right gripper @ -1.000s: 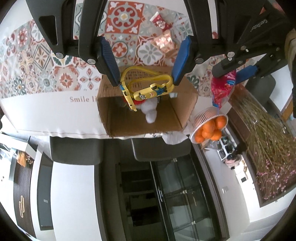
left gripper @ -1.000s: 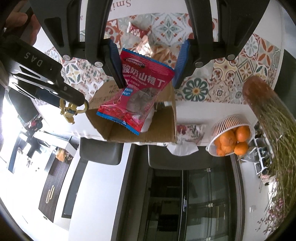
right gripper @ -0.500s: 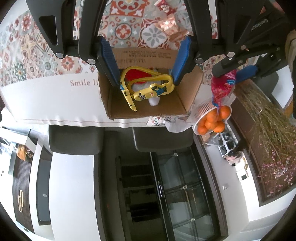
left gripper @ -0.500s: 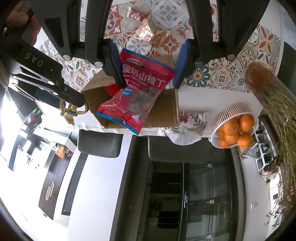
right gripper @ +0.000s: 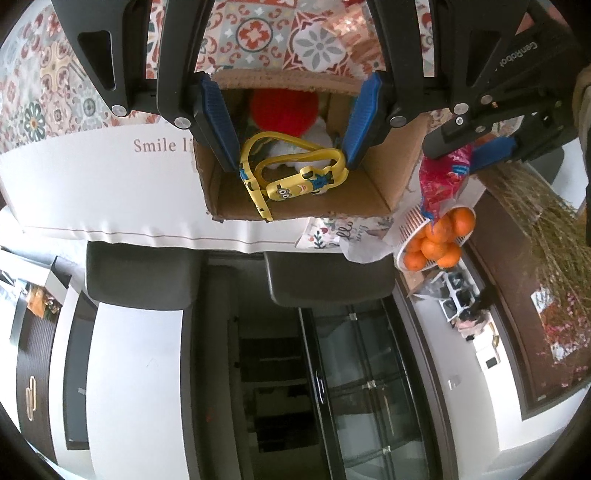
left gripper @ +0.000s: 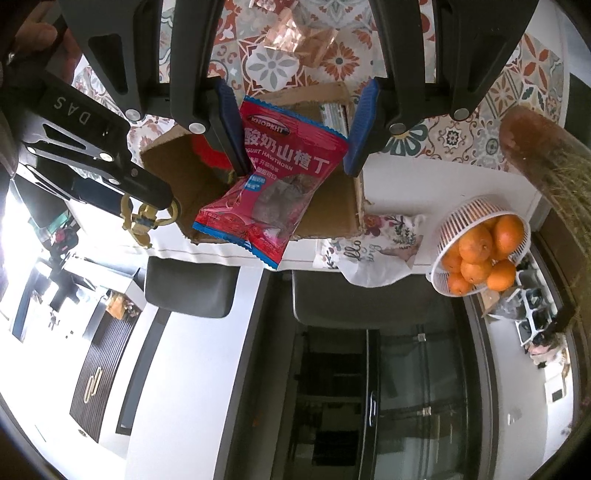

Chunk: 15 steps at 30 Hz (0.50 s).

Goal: Organize soft objects
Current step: 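Open the left tool to drop the snack bag while the right tool releases the toy into the box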

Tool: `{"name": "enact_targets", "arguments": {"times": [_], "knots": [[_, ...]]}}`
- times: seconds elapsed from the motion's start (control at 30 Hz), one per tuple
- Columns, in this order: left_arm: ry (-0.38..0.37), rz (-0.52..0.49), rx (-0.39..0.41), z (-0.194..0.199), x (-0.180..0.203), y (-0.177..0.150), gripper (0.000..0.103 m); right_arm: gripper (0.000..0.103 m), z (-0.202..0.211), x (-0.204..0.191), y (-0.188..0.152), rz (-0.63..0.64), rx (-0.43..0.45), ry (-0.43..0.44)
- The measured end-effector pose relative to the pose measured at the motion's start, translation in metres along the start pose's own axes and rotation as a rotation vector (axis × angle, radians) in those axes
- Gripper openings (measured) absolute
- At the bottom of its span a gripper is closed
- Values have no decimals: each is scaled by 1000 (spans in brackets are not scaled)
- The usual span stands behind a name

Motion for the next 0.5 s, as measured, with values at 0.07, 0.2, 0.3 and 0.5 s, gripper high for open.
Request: {"name": "enact_targets", "arguments": {"times": [0.07,0.2,0.3,0.5], "knots": [[-2,-1,-13,-8,0,2,52,59,-8,2,3,5,-14,-1],[2,1,-50,-25,-3,3,52,59,-26,6,6,6,-47,-1],[2,3,-78,-39,-5,4,52,59,-39,9,6,8,-67,-10],[7,3,-140,-65,-7,0,52,59,-62,14,4,-2,-110,-7]]}}
Point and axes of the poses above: each gripper's, at about its wrist camera, not at the fingertips, and z roughly against the way its jaws point, x to its right, y to its top, the point moved 10 cm from there along -z, roughly the way its jaws point, and after that the axes turned 1 degree about -x, right-handed, at the moved point
